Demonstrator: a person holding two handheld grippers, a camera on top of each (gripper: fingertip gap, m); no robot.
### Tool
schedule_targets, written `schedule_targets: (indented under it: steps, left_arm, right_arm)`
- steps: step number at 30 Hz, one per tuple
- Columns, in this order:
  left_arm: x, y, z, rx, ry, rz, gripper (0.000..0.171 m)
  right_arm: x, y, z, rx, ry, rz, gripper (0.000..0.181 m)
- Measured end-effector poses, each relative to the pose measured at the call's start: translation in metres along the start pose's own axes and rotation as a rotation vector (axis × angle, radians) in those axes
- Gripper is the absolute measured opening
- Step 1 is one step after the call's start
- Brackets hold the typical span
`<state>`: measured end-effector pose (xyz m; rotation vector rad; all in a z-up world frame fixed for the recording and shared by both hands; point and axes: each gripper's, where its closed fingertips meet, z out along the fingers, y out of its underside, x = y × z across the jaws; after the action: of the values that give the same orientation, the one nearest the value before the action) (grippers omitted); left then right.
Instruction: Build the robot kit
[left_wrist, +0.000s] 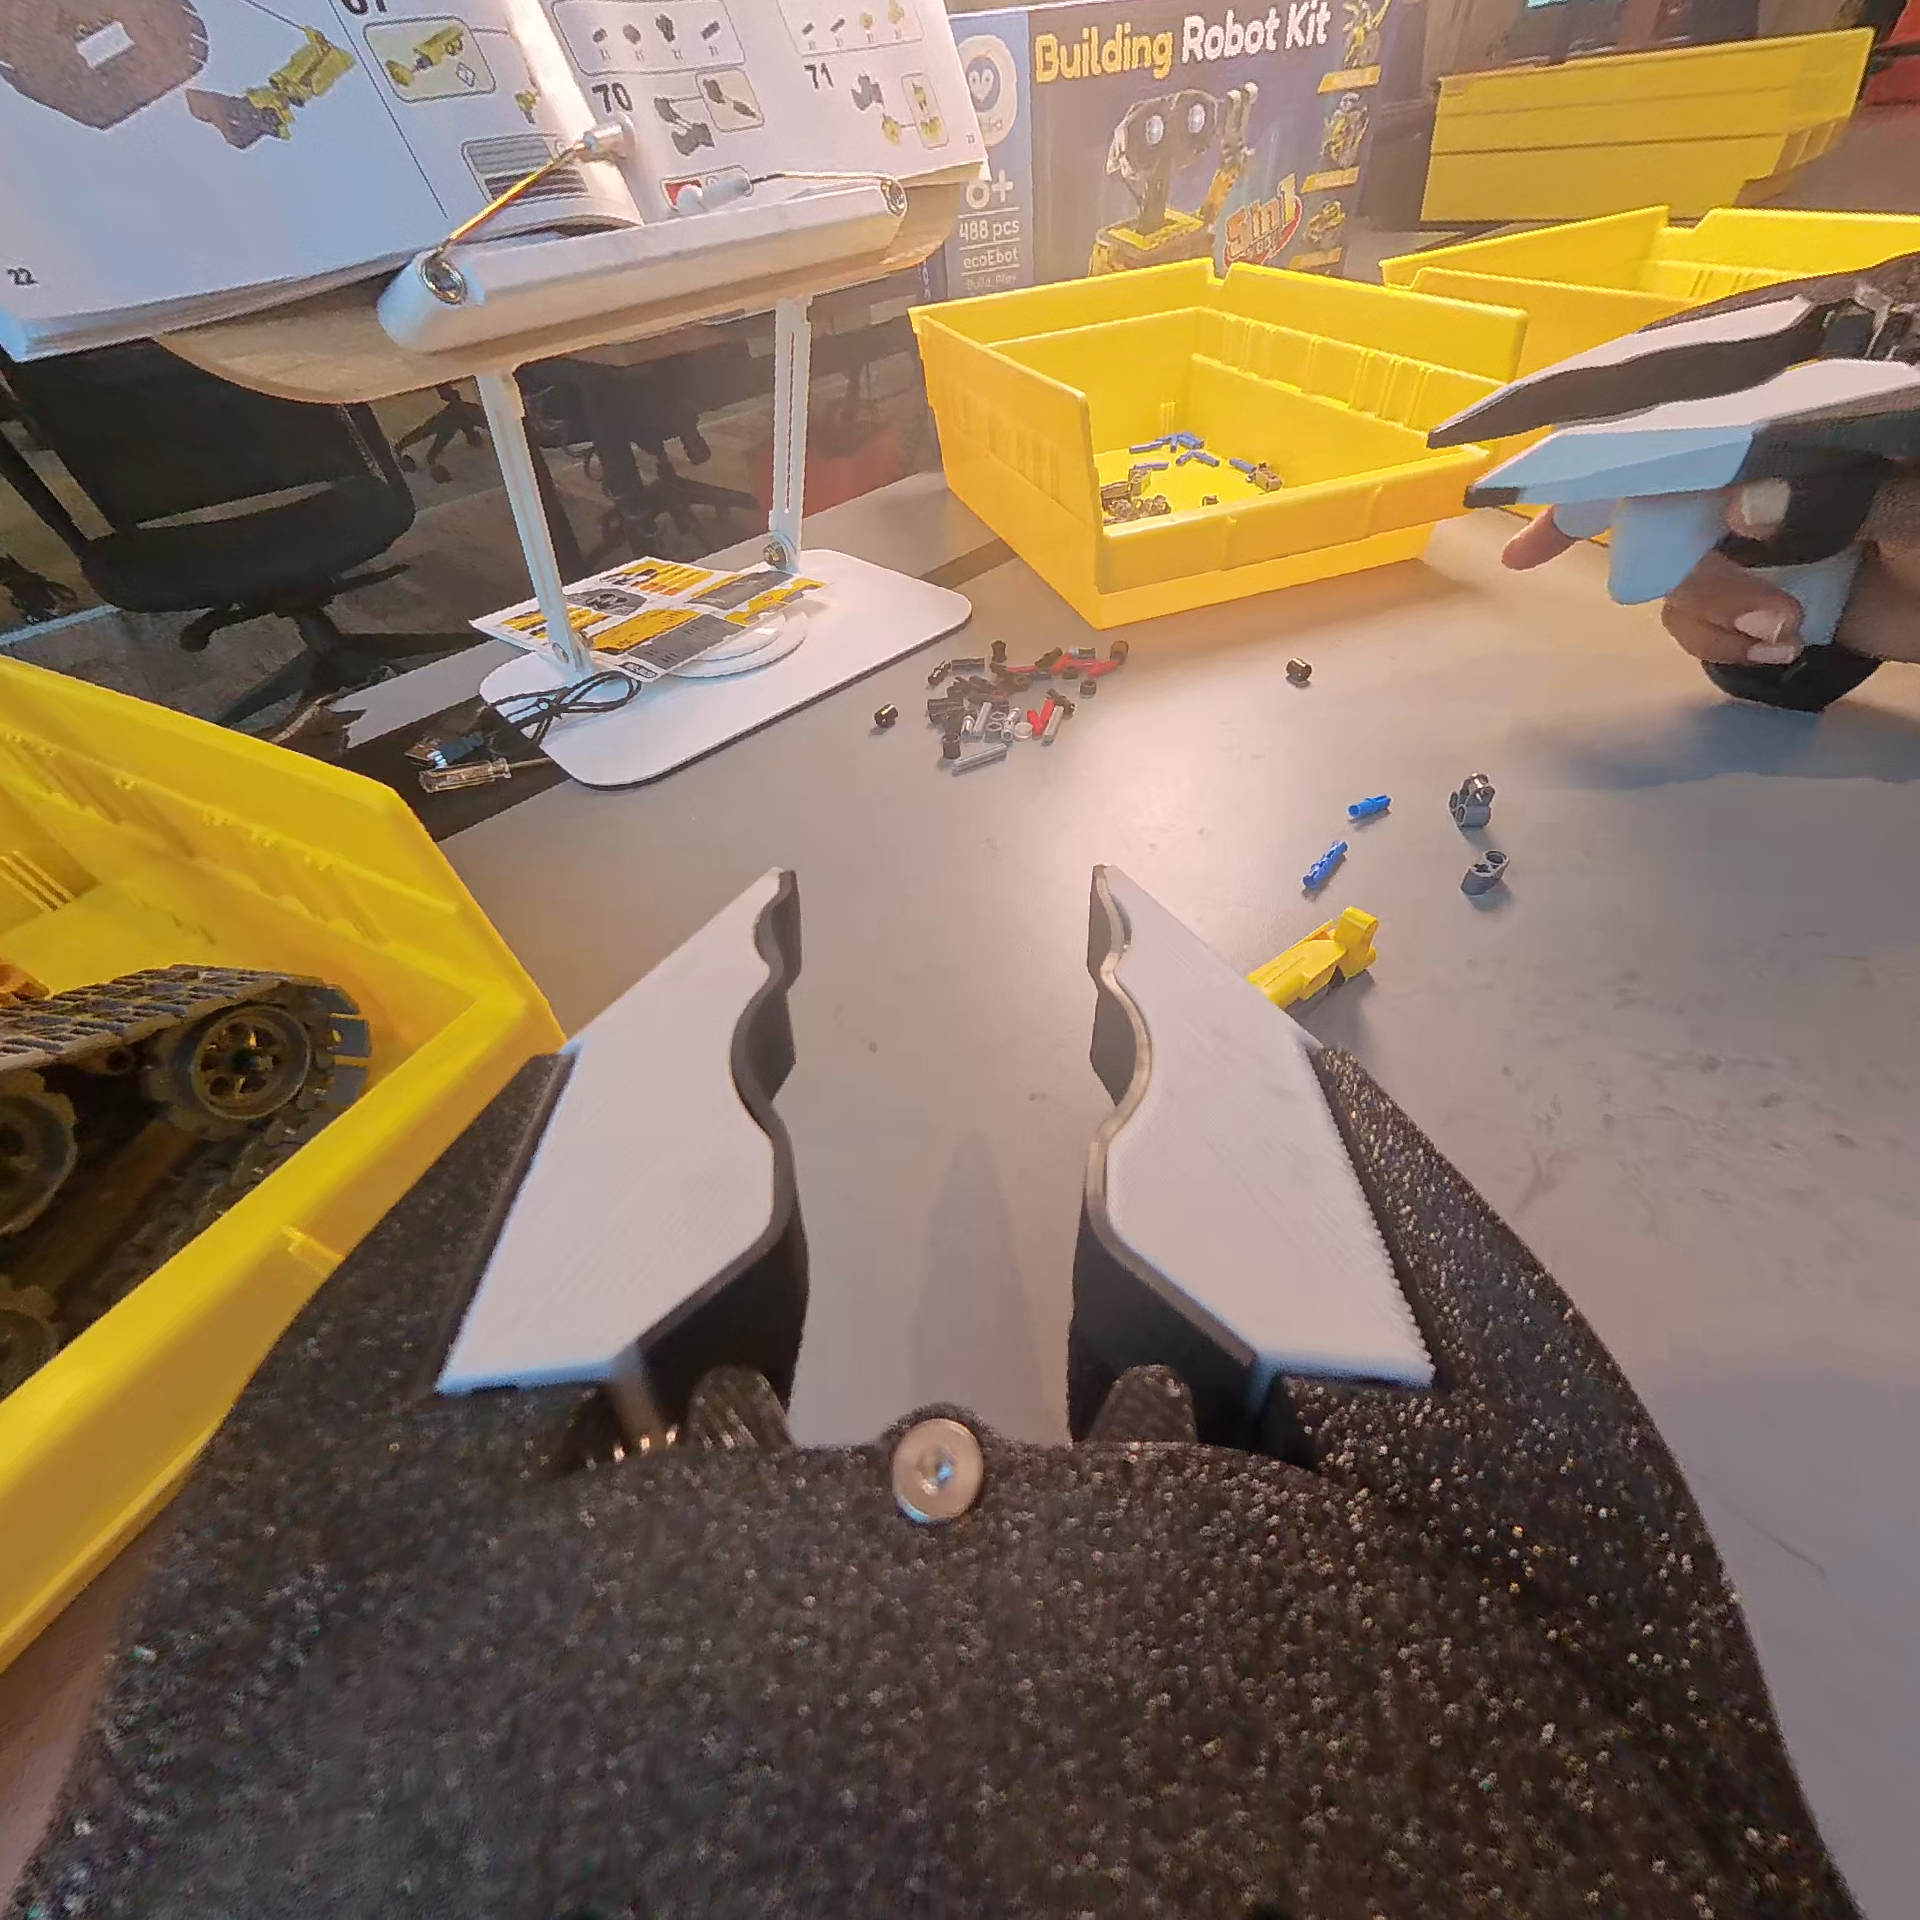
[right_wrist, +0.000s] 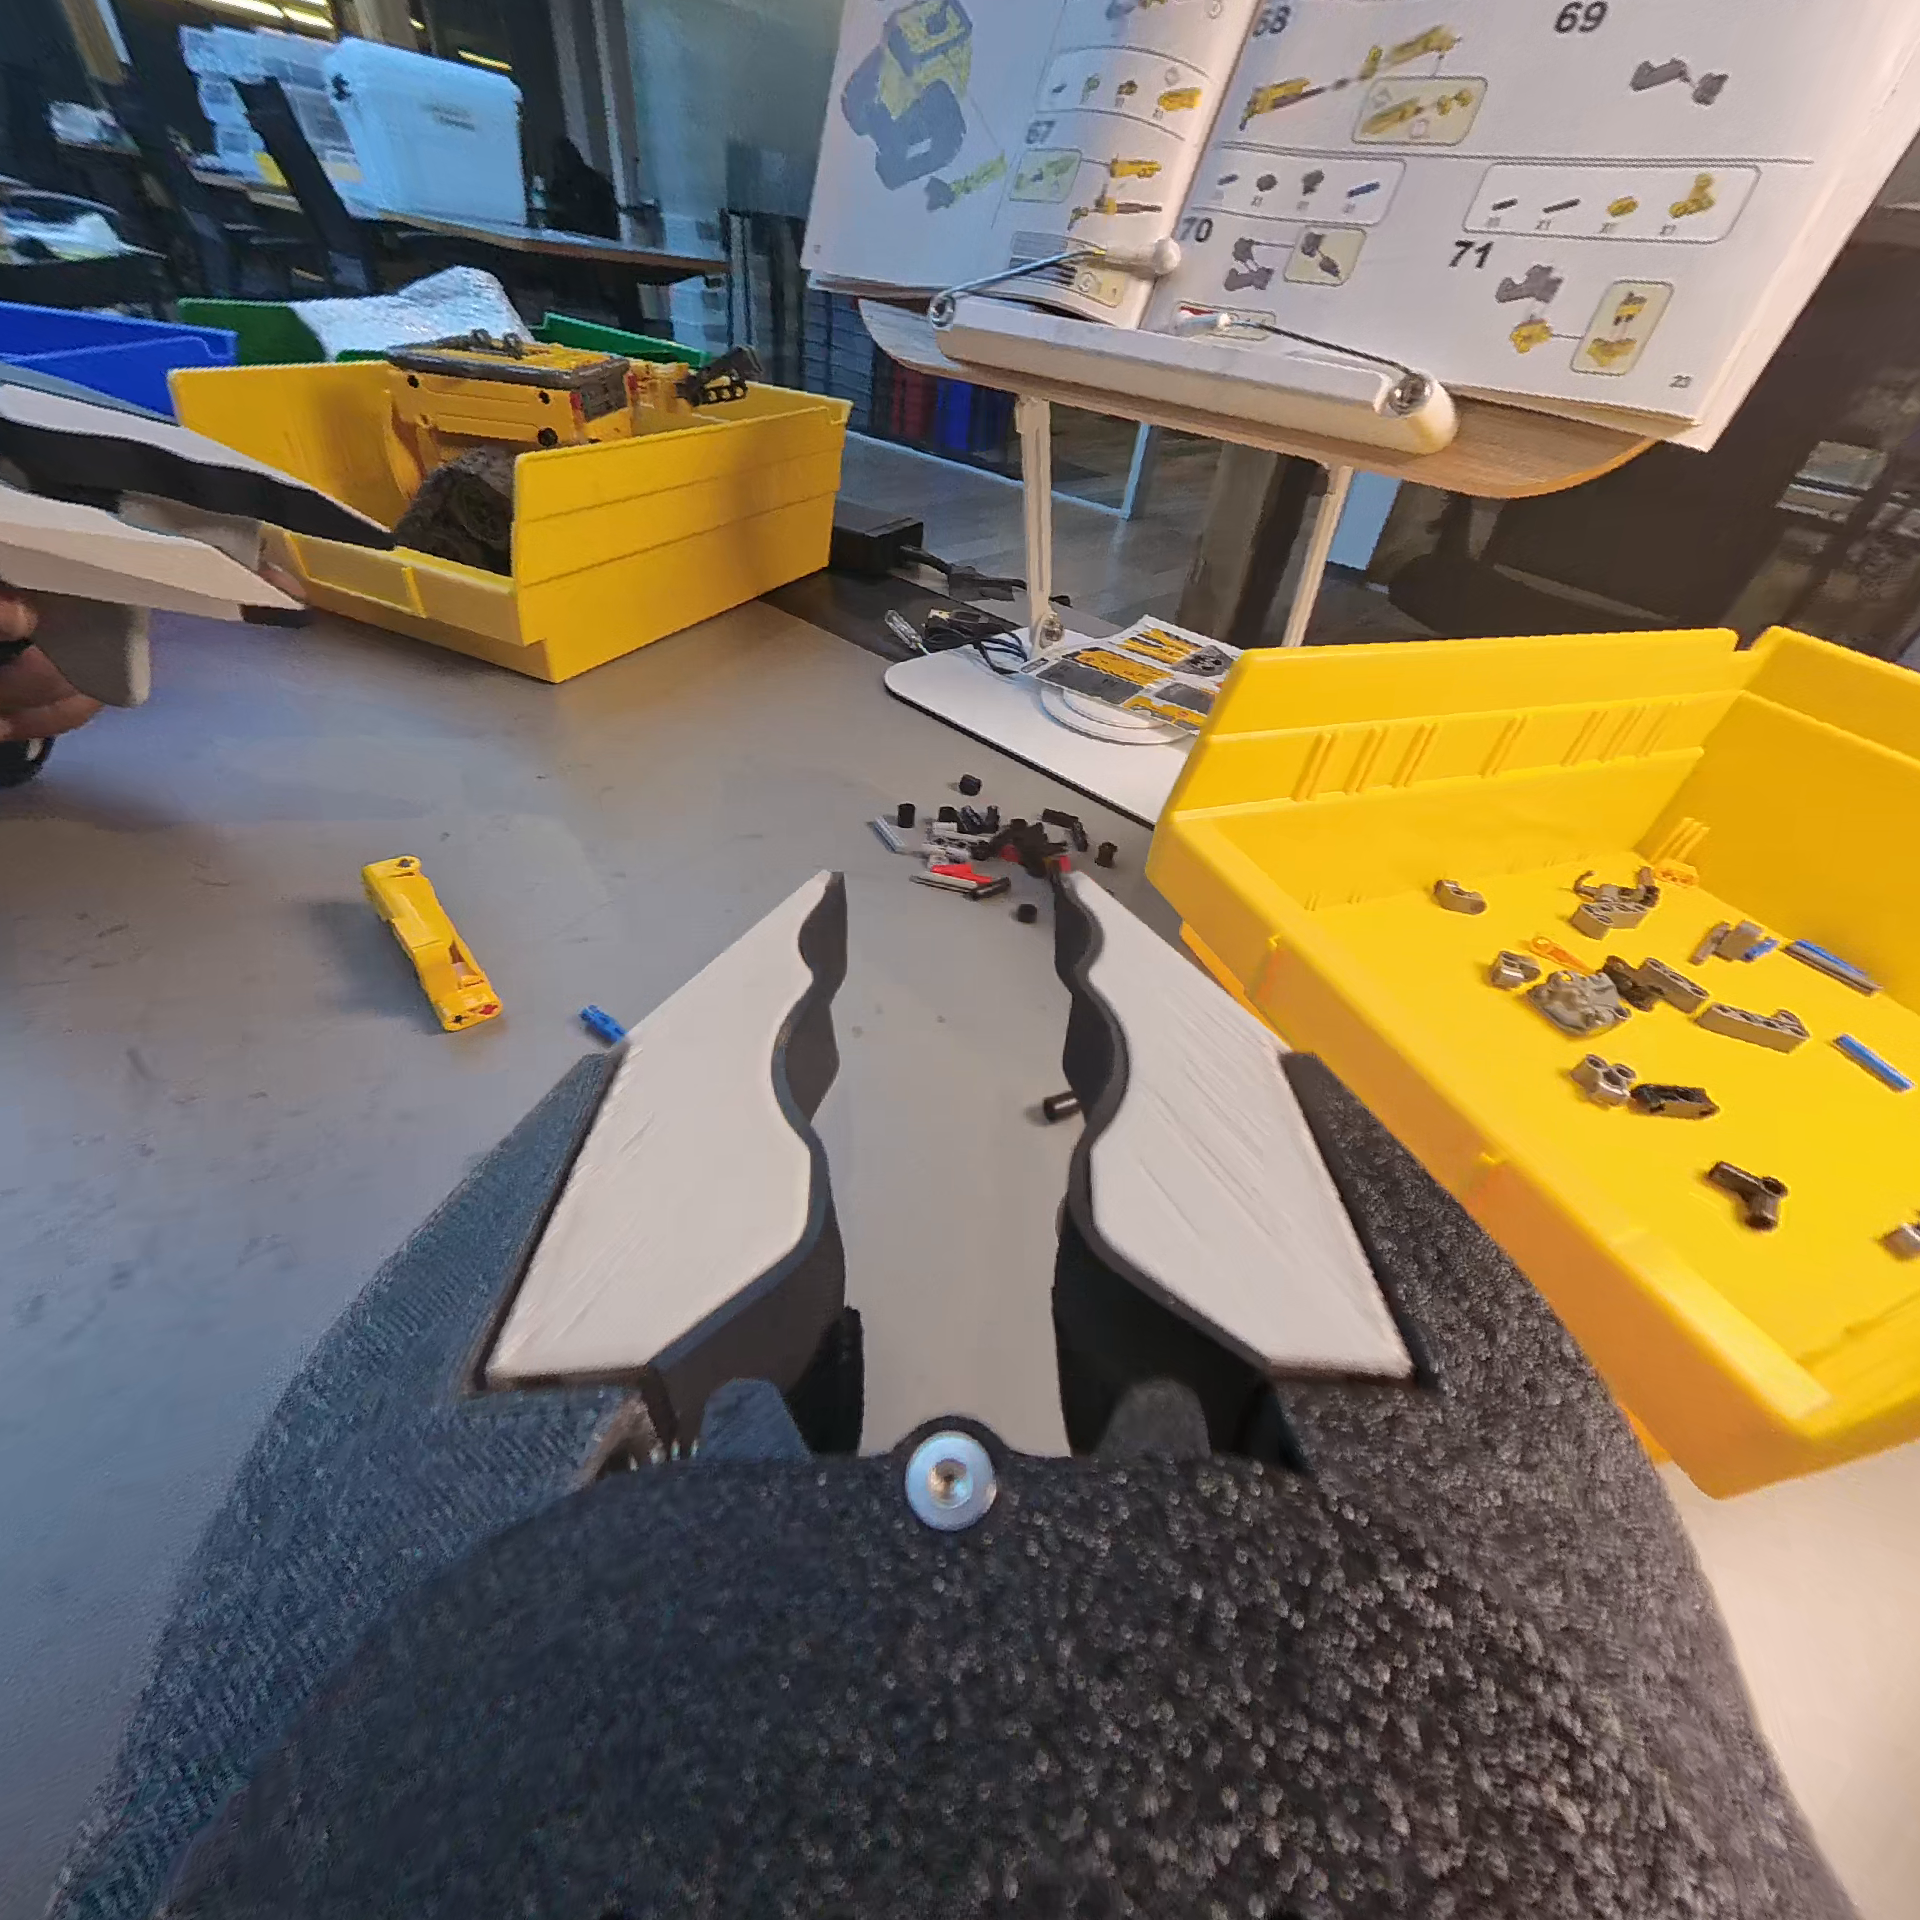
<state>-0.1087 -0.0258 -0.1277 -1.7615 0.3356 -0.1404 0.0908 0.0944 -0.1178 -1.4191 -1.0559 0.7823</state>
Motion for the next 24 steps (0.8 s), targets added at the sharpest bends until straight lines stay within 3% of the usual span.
schedule_targets:
  steps: [6,11,14,17,20,24]
  left_arm:
    - [0.023,0.013,0.004,-0.081,0.125,-0.003,0.045]
    - [0.068,0.050,0.014,-0.339,0.358,0.035,0.049]
    - [0.078,0.066,0.026,-0.452,0.407,0.102,0.050]
    - [0.086,0.072,0.035,-0.488,0.447,0.160,0.040]
    - [0.088,0.072,0.035,-0.483,0.453,0.202,0.019]
    - [0.083,0.075,0.024,-0.499,0.445,0.290,0.018]
  right_arm:
    - [0.007,0.010,-0.001,-0.073,0.009,0.046,0.028]
    - [0.001,0.016,0.001,-0.110,-0.019,0.021,0.028]
    - [-0.004,0.018,0.004,-0.120,-0.043,0.016,0.028]
    - [-0.008,0.018,0.004,-0.121,-0.058,0.001,0.028]
    - [-0.011,0.018,0.003,-0.119,-0.071,-0.005,0.028]
    - [-0.012,0.018,0.003,-0.121,-0.080,0.000,0.028]
